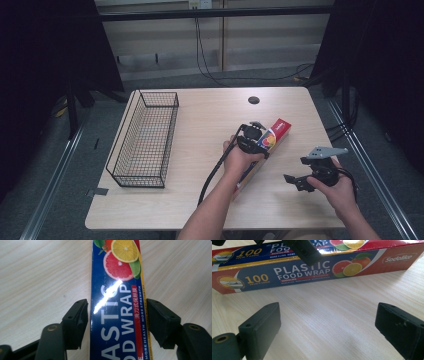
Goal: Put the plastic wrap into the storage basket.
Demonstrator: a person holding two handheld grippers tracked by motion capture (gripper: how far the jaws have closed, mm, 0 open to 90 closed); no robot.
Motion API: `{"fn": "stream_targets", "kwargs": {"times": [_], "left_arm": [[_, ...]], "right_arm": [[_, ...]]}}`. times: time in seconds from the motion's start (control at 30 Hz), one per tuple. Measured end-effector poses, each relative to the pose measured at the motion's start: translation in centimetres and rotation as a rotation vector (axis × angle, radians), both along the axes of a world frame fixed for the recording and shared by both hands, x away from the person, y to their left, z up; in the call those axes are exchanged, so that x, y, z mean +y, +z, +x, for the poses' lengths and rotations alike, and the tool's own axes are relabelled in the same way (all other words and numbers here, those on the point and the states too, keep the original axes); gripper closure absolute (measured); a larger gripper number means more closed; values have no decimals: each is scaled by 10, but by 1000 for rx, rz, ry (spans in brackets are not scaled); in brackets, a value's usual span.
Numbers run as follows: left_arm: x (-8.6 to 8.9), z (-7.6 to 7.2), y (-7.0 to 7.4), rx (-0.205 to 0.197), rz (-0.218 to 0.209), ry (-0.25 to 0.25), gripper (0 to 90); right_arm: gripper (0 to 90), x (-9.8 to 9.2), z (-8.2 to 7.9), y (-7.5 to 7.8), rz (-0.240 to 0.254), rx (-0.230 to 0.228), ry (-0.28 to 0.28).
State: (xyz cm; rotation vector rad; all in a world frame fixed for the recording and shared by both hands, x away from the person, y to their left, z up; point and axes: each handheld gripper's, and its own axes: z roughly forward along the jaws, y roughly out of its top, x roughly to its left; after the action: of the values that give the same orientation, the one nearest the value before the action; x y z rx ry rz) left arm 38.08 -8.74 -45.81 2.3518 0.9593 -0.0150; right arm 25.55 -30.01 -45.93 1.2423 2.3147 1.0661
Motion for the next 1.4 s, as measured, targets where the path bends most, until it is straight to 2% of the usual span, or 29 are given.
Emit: {"fn": "stream_targets", "kwargs": {"times": [0.13,0.23,0.33,0.4,0.5,0.57,0.67,0.8,0.97,1.17,1.23,1.4], "left_arm": [[0,2,-2,21,14,-2,350],[-1,2,-4,32,7,5,352],[-2,1,-4,29,10,14,367],[-3,1,-3,25,23,16,377],[-7,-1,2,13,69,21,408],[-10,-1,5,20,101,14,427],[-9,-1,7,35,121,15,436],[-3,0,10,54,137,7,441],[7,1,17,73,150,21,442],[22,4,26,55,143,54,440],[27,4,29,53,124,84,440],[38,5,37,56,130,91,442]], "right_arm": [[60,-1,0,0,-1,-2,-3],[60,-1,0,0,-1,-2,-4],[60,-1,0,0,-1,-1,-3],[60,-1,0,0,-1,-1,-3],[60,-1,0,0,2,-1,-6],[60,-1,0,1,1,-3,-1],[60,-2,0,0,0,-5,-2],[60,-2,1,0,0,-1,-2],[60,-1,1,0,1,-1,-1],[60,-1,1,0,3,-2,-5],[60,-1,1,0,4,-2,-5],[60,-1,1,0,3,-1,-5]]}}
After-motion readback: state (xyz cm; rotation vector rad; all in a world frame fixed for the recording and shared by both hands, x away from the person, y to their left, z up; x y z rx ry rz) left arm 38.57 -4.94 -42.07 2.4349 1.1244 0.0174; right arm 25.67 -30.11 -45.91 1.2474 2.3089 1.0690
